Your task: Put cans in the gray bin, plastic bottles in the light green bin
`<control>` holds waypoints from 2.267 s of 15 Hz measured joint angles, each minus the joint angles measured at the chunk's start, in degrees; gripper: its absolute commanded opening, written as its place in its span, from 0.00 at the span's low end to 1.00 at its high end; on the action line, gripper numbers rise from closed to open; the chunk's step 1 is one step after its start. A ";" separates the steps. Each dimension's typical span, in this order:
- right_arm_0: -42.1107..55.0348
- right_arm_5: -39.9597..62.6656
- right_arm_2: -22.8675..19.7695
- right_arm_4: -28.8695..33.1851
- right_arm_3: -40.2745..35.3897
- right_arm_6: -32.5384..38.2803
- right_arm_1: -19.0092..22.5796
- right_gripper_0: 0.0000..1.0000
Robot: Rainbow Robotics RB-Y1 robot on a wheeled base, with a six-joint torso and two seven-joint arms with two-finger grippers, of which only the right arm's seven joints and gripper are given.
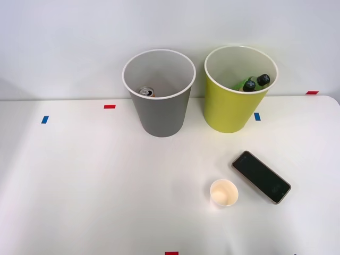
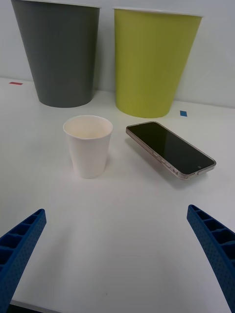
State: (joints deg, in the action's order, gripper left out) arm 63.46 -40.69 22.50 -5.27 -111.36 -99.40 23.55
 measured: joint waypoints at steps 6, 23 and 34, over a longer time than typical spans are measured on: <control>0.00 0.00 0.00 0.00 0.00 0.00 0.00 1.00; 0.00 0.00 0.00 0.00 0.00 0.00 0.00 1.00; 0.00 0.00 0.00 0.00 0.00 0.00 0.00 1.00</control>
State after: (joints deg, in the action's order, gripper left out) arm 63.46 -40.69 22.50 -5.27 -111.36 -99.40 23.55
